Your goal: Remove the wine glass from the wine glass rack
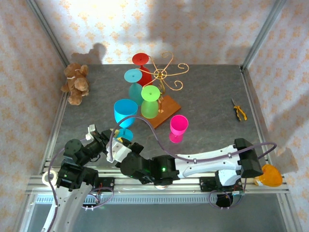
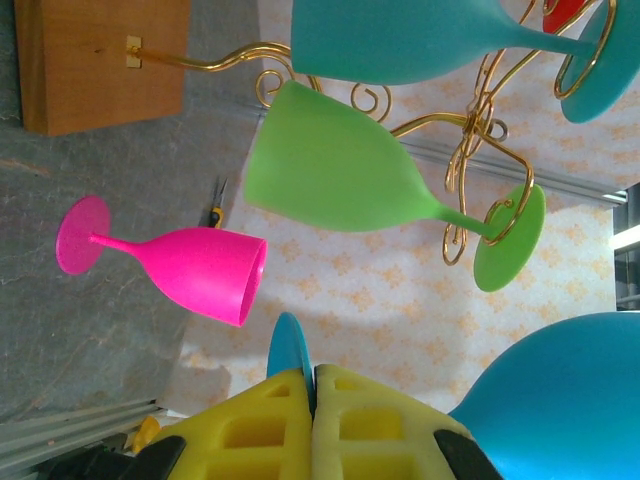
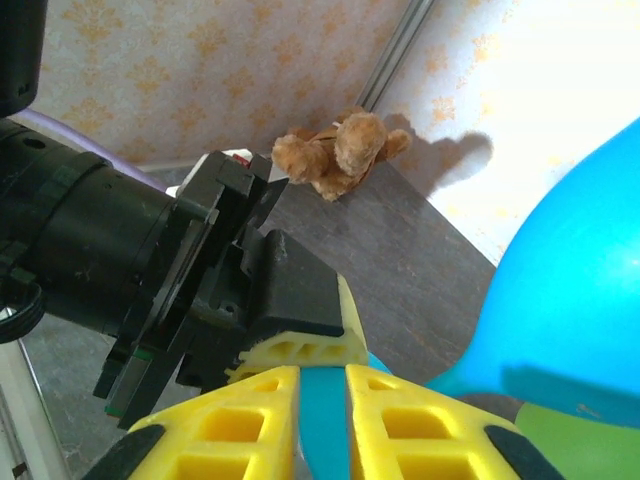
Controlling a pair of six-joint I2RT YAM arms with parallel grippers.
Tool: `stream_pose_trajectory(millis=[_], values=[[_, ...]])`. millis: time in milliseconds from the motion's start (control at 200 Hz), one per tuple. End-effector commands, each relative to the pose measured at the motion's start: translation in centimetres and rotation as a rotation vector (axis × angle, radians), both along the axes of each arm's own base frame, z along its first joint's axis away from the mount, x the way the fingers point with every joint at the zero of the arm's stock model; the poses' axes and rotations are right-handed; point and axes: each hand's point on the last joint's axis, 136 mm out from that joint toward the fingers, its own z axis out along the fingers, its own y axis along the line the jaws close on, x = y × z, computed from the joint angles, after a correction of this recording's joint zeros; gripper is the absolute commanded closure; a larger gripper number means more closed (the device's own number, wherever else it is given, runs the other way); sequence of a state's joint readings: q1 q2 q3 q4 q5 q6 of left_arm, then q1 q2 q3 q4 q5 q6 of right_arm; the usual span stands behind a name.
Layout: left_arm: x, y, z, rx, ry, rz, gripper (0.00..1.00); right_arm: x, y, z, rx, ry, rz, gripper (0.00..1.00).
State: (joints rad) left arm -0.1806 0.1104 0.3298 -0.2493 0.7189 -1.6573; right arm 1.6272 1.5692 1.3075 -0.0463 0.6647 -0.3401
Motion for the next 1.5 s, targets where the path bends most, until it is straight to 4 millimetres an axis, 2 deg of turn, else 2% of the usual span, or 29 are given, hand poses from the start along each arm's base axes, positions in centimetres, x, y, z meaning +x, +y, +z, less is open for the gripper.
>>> stream_pose_trajectory(millis=[0,80,180,350,531,661,716,736,806,946,1086,1211,1497], values=[[0.3,0.4,1.0,-0.013,-0.054,0.027,1.00,-0.7,-1.2,3.0,0.083,0.099,0.027,0.76],[0.4,0.4,1.0,-0.007,-0.058,0.032,1.00,-1.4,-1.5,3.4,0.078,0.175,0.047,0.71],[0.5,0.5,0.8,0.009,-0.065,0.035,1.00,-2.2,-2.1,3.7,0.070,0.288,0.057,0.70],[0.5,0.6,0.4,0.044,-0.074,0.037,1.00,-3.4,-4.2,4.8,0.165,0.468,0.065,0.66],[0.4,0.7,0.3,0.097,-0.094,0.038,1.00,-3.4,-7.1,6.0,0.294,0.621,0.020,0.47],[0.1,0.7,0.3,0.144,-0.111,0.030,1.00,-2.5,-9.0,6.5,0.397,0.756,0.005,0.41],[0.0,0.8,0.2,0.159,-0.111,0.028,1.00,-1.6,-9.8,6.8,0.470,0.801,-0.021,0.41],[0.0,0.8,0.2,0.163,-0.110,0.030,1.00,-1.4,-10.7,7.7,0.518,0.812,-0.014,0.40],[-0.2,0.9,0.2,0.187,-0.123,0.032,1.00,-0.2,-12.4,8.7,0.626,0.843,-0.027,0.37],[-0.3,0.9,0.5,0.205,-0.162,0.029,1.00,2.1,-14.4,9.7,0.733,0.923,-0.042,0.36],[-0.5,0.8,0.9,0.210,-0.183,0.021,1.00,3.3,-14.8,10.7,0.778,0.958,-0.031,0.35],[-0.6,0.8,1.2,0.217,-0.192,0.015,1.00,3.6,-13.6,11.2,0.777,1.022,0.000,0.36],[-1.0,0.7,1.6,0.231,-0.206,0.006,1.00,4.3,-10.9,10.1,0.707,1.126,0.002,0.35]])
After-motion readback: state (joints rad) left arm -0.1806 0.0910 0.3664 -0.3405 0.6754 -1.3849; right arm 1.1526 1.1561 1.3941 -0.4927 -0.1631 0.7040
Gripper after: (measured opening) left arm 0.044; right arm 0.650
